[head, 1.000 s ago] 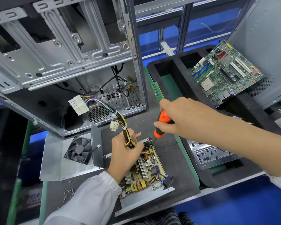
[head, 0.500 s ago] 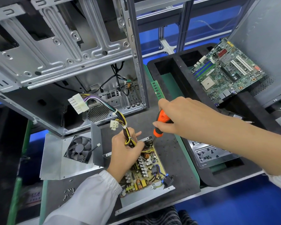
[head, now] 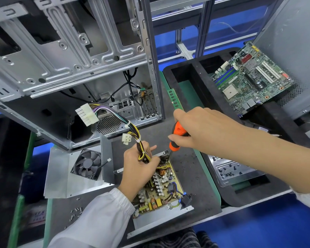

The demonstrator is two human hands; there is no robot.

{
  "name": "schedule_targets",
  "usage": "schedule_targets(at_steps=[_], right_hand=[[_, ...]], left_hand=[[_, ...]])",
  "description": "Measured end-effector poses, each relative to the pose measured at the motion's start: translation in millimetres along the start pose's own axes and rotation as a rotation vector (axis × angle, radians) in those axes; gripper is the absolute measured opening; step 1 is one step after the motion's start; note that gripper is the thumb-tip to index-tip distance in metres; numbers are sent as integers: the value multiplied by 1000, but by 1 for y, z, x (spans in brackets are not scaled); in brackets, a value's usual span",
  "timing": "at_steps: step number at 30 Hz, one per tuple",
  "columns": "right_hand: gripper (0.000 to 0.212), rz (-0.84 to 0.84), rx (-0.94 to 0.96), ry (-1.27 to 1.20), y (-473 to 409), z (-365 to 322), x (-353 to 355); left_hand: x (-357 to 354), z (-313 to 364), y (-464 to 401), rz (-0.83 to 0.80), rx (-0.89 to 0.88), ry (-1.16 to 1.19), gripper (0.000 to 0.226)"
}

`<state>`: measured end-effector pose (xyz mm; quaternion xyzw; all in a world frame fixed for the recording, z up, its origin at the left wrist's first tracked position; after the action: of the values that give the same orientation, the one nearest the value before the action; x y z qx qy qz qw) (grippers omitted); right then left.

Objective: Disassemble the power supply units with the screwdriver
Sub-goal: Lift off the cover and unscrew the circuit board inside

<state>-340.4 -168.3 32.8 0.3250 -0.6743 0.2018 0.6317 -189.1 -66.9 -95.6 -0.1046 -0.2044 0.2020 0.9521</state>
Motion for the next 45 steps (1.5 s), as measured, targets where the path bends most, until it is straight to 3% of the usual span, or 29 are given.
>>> schedule_targets(at_steps=[7,12,15,17,20,23,27,30,32,34,36,38,40,42,45], right_hand=[[41,9,12,96,1,-5,3],[45,68,152,247,-5,-23,6],[56,90,194,271,-13,-30,7],[49,77,243,275,-18,-31,6],[31,-45,310,241,-25,-31,7],[25,-158,336,253,-29,-28,10],[27,-236,382,322,-27,-27,13],[32,-247,427,301,-25,-29,15],[29,-241,413,258,-25,-29,18],[26,-247,388,184,-22,-30,18],[18,-179,400,149,-17,-35,14],[41,-45,270,138,-14,-39,13],[50,108,168,240,-12,-44,13],[39,95,192,316,-13,-47,11],[27,49,221,364,-10,-52,10]], left_hand=[[0,4,0,9,3,0,20],[1,6,-1,-19,17,-54,8],[3,8,-1,-9,55,-32,29],[1,7,1,-22,65,-41,8],[3,3,0,-53,98,-39,19],[6,5,0,-65,86,-15,14],[11,8,-3,-149,41,207,7],[18,9,-10,-186,76,470,32],[18,10,-15,-230,105,480,43],[14,10,-17,-250,143,439,36],[11,8,-17,-205,145,395,22],[8,6,-16,-159,106,386,24],[7,7,-15,-155,81,391,29],[7,10,-15,-186,42,417,17],[9,12,-17,-236,77,402,22]])
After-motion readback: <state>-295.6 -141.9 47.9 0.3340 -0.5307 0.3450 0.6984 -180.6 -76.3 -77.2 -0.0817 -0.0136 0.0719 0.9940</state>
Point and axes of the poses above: each hand's wrist, its own y-axis away from the middle knuckle, its own x-axis out of the back of the hand, z = x × y, the point moved 1 cm from there along -y, towards the middle knuckle, and after that the axes turned 8 degrees about -x, right-handed, at the moved point
